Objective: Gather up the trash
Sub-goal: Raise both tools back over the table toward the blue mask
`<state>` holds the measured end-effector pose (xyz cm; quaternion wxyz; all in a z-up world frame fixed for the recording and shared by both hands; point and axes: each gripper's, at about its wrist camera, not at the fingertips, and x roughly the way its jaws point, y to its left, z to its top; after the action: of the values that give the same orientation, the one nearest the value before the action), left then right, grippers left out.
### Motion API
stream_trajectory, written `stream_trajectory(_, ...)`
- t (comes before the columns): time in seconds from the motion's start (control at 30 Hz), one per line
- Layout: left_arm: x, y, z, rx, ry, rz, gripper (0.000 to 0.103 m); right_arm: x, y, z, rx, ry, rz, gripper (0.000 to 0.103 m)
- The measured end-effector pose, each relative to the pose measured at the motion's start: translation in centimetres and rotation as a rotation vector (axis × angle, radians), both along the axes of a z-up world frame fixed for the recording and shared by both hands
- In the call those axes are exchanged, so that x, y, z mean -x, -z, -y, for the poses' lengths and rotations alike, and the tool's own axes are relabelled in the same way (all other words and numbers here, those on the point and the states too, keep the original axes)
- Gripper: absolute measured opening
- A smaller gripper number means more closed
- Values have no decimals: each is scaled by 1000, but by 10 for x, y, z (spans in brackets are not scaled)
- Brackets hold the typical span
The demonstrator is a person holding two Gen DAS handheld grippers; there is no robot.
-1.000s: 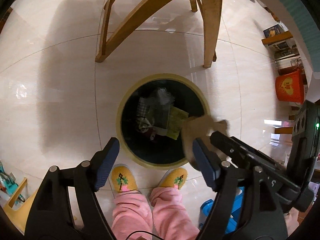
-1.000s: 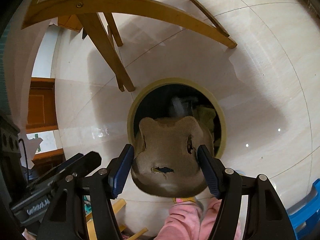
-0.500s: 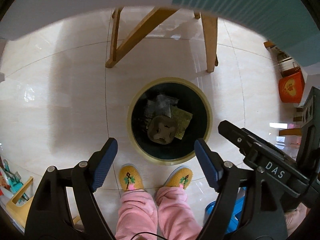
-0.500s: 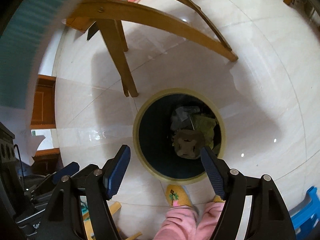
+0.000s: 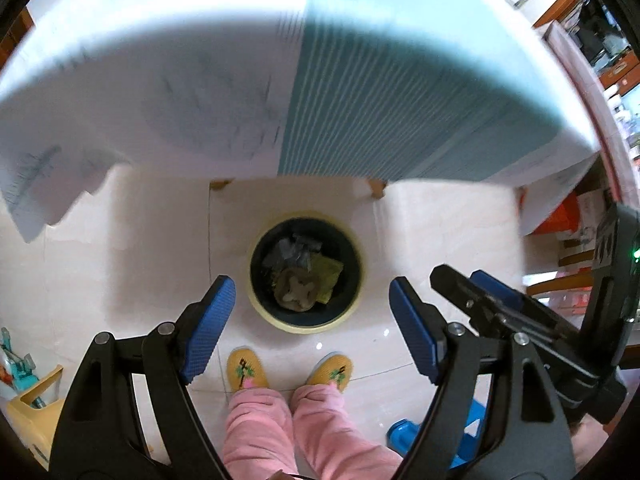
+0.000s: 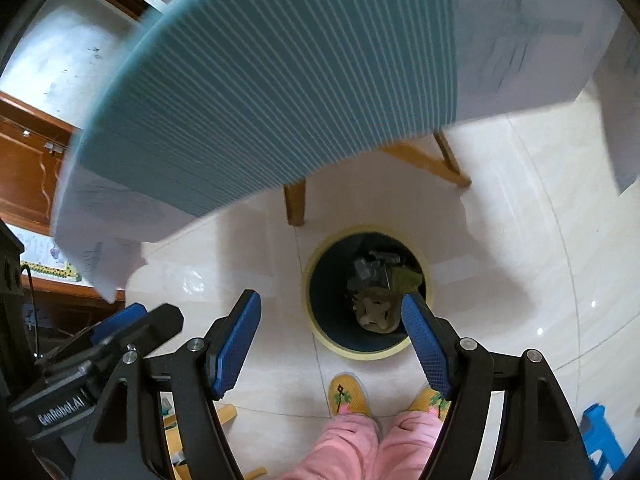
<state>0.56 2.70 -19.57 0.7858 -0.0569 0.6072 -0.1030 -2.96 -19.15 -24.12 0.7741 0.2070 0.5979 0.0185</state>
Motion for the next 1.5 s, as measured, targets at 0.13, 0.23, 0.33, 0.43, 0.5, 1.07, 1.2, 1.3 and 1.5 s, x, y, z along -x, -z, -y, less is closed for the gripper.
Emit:
stream_trajectory(0.13,5,-53,3,17,11,74,80,5,-58,3,-3,-12,60,74)
stream_trajectory(0.23,10,-95,7,40,31,134,83,7,-103,8,-6,-21,116,74)
stream_trajectory(0.33,15,-138,13,60,56,202,83,10,-148,14,-11,-27,175,74)
stream_trajectory(0.43,19,-172,22,58,80,265,88,12,-187,21,-12,-34,227,74)
stream_trajectory(0.5,21,-196,30,58,103,312,91,13,-210,26,-9,-42,262,74)
stream_trajectory(1.07,-22,-326,59,-2,11,454,92,-28,-336,52,62,-96,452,74)
stream_trajectory(1.2,-43,-325,49,-37,-22,456,92,-48,-341,50,84,-116,466,74)
stream_trajectory(1.3,-62,-318,38,-51,-50,446,92,-64,-337,46,96,-120,463,74)
stream_trajectory(1.5,-120,-293,15,-33,-72,408,92,-107,-318,38,126,-109,438,74)
